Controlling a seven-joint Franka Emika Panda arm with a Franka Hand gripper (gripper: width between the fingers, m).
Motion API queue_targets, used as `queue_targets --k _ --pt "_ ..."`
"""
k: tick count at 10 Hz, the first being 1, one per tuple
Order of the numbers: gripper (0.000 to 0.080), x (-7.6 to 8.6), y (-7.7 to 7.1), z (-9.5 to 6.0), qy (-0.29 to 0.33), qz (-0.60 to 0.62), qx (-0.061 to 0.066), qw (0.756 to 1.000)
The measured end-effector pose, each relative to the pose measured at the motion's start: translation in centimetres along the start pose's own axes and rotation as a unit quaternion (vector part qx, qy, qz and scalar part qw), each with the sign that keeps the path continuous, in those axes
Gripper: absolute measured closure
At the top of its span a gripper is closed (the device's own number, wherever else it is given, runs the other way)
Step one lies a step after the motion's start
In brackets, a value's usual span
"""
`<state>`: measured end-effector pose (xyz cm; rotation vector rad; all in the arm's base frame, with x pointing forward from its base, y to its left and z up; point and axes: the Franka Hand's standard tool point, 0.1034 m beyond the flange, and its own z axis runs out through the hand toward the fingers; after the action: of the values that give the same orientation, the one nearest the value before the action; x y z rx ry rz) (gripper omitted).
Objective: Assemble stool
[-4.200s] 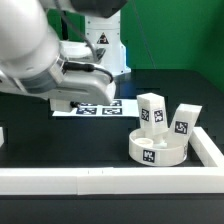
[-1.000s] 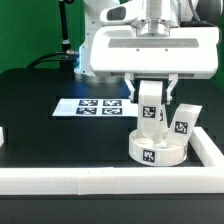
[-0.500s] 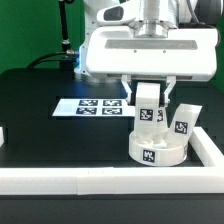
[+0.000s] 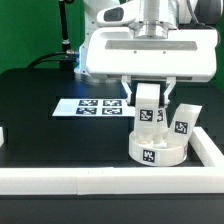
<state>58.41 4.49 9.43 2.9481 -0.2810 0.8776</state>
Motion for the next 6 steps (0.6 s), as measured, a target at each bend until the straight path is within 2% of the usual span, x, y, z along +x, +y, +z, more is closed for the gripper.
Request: queue_targets --k 6 --pt "0.0463 -0.5 0.2 1.3 0.001 -0.005 -0.007 1.0"
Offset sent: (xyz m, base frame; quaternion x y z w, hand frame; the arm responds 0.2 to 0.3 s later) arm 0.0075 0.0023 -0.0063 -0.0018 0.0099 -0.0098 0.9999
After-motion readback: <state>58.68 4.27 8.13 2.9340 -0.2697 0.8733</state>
